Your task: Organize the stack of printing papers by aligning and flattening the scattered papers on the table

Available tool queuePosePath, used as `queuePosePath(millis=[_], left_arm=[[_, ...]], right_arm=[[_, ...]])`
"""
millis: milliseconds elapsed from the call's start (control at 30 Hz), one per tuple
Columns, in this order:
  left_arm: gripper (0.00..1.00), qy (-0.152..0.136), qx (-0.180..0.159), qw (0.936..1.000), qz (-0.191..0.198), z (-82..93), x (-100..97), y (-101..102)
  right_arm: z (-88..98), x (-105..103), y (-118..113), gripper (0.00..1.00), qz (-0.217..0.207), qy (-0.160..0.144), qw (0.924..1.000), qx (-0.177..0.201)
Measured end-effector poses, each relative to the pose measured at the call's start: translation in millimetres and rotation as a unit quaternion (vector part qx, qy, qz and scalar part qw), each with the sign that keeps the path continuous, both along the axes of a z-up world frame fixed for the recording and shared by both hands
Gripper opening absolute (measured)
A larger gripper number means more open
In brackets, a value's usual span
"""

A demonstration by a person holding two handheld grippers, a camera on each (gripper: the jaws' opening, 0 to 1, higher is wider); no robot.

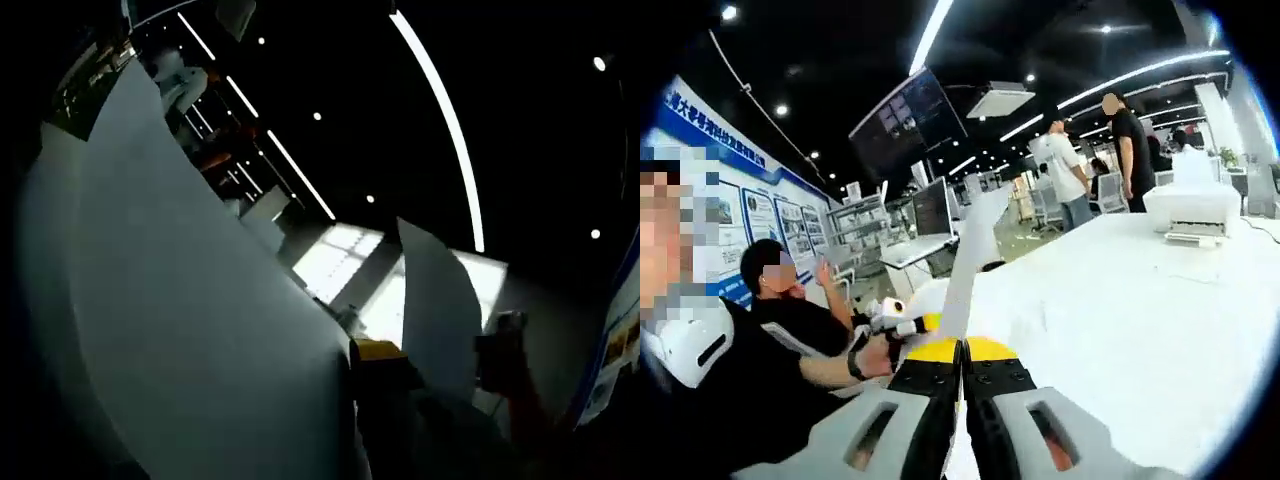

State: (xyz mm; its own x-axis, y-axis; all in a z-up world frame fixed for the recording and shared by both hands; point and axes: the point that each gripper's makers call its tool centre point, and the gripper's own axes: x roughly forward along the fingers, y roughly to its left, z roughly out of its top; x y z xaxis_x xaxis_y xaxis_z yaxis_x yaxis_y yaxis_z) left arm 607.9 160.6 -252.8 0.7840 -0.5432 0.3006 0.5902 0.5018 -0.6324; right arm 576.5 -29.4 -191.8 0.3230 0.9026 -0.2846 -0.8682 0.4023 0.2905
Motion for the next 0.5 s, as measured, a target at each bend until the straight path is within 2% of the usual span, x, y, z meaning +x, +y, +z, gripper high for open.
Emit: queuePosePath(millis=[67, 167, 300, 400, 500], left_arm=[[0.11, 0.001, -0.003, 1.0000, -0.002, 0.2, -0.7, -0.1], [0.11, 0.001, -0.016, 0.9999, -0.002, 1.5, -1.3, 2.5], [0.11, -0.002, -0.010, 0.9999, -0.009, 1.8, -2.8, -2.3], [0.11, 0.000, -0.005, 0.9999, -0.013, 0.7, -3.2, -4.5], [0.11, -0.003, -0.006, 0.9999, -0.013, 1.2, -3.8, -3.9]], right_arm=[[-11.4, 12.0, 2.2, 0.00, -0.005, 0.005, 0.9999, -0.008], [-20.1, 26.3, 2.0, 0.00, -0.014, 0.029, 0.9995, 0.002], [-22.4, 38.3, 6.1, 0.00, -0.014, 0.037, 0.9992, 0.002], [-22.7, 44.9, 11.9, 0.00, -0.015, 0.038, 0.9991, -0.013], [-21.0, 42.9, 20.9, 0.00, -0.017, 0.035, 0.9991, -0.020]])
